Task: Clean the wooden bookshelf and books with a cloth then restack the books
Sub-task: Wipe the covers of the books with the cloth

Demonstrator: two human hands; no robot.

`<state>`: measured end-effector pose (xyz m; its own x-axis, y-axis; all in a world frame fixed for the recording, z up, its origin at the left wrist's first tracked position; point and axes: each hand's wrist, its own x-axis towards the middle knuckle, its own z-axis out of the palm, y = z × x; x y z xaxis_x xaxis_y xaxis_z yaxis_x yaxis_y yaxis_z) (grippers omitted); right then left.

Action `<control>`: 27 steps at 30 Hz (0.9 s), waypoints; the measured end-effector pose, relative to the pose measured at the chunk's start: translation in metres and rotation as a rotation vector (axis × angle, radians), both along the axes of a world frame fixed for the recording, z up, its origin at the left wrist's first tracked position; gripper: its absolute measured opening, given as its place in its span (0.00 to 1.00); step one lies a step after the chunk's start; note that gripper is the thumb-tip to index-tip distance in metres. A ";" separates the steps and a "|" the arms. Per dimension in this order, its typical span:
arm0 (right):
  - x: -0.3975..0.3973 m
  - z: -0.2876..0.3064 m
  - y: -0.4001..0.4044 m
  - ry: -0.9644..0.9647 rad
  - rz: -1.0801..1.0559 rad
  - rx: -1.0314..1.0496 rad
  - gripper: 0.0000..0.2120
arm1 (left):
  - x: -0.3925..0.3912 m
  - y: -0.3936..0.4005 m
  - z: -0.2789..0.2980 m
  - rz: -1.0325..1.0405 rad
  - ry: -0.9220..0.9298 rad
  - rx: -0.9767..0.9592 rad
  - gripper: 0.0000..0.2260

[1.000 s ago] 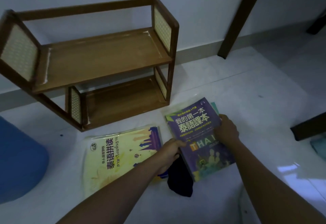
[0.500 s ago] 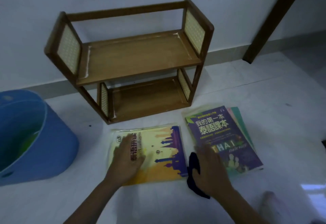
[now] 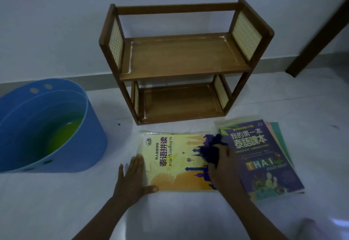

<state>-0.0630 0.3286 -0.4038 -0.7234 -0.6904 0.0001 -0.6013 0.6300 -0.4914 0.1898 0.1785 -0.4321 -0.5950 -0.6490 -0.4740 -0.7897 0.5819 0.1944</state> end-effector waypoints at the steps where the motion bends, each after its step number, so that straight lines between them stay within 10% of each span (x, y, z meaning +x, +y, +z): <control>1: 0.020 -0.007 -0.008 0.027 0.050 0.072 0.21 | 0.000 -0.001 -0.001 -0.006 -0.018 0.000 0.65; 8: 0.126 -0.026 -0.042 0.137 0.776 -0.006 0.20 | 0.001 0.001 -0.007 -0.033 -0.095 -0.092 0.54; 13: 0.023 -0.023 -0.084 0.032 0.145 0.158 0.27 | -0.006 0.002 0.001 0.007 -0.059 -0.084 0.67; 20: 0.115 -0.004 -0.086 0.008 0.799 0.085 0.28 | -0.007 0.004 -0.005 -0.012 -0.139 -0.059 0.54; 27: 0.015 -0.015 -0.010 0.064 0.112 0.194 0.24 | -0.007 -0.001 -0.022 0.029 -0.096 -0.052 0.58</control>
